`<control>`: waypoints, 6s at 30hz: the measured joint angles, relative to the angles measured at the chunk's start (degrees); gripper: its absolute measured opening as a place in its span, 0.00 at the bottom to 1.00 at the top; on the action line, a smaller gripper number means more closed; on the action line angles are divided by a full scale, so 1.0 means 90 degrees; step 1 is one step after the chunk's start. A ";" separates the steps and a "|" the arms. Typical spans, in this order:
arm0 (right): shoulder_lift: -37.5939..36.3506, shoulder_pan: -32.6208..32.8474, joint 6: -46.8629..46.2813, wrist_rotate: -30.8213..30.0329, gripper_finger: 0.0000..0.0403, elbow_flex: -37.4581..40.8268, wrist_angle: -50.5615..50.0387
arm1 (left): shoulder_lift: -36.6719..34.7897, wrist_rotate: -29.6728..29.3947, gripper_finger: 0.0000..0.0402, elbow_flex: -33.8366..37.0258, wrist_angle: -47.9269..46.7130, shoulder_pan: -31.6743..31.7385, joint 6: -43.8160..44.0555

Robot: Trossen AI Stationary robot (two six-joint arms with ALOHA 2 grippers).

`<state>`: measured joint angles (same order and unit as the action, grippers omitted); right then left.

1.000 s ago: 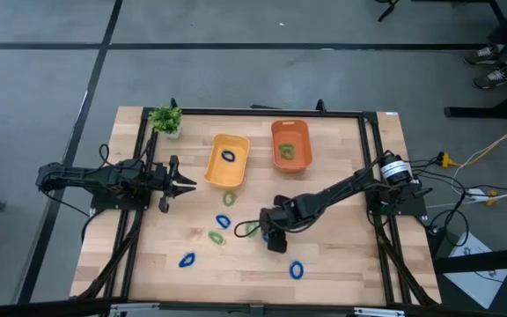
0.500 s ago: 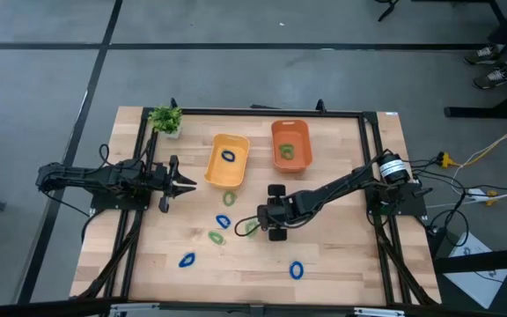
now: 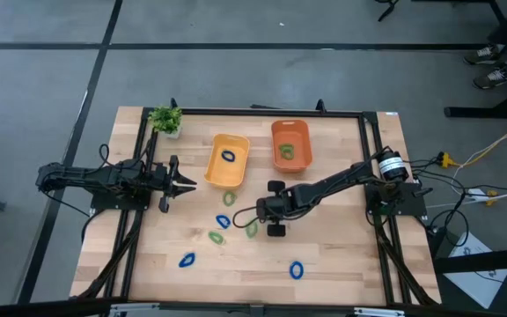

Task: Sort items
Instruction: Put the blue keychain into the yellow bin

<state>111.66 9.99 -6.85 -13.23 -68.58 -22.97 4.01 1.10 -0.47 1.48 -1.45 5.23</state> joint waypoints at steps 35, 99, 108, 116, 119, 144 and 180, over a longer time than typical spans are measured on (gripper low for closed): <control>-0.0479 -0.0028 0.0996 -0.0097 0.05 0.0015 0.0570 | 0.0000 0.0000 0.17 0.0000 0.0000 0.0000 0.0002; -0.0629 -0.2110 0.2312 0.0430 0.05 0.0002 0.5051 | 0.0000 0.0000 0.17 0.0000 0.0000 0.0000 0.0000; -0.0629 -0.2119 0.2482 0.0428 0.05 0.0002 0.5045 | 0.0000 0.0000 0.17 0.0000 0.0000 0.0000 0.0000; -0.0629 -0.2165 0.2541 0.0430 0.05 0.0002 0.5002 | 0.0000 0.0000 0.18 0.0000 0.0000 0.0000 0.0000; -0.0629 -0.2215 0.2728 0.0431 0.05 0.0002 0.4903 | 0.0000 0.0000 0.17 0.0000 0.0000 0.0000 0.0000; -0.0622 -0.2223 0.3495 0.0560 0.05 -0.1892 0.1328 | 0.0000 -0.0001 0.17 0.0000 0.0000 0.0000 0.0000; 0.1859 -0.3068 0.0951 0.2443 0.05 -0.5153 -0.1800 | 0.0000 -0.0002 0.17 0.0000 0.0000 0.0000 0.0001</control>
<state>128.38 -17.63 1.70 8.75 -114.96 -39.18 4.01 1.08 -0.47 1.48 -1.45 5.25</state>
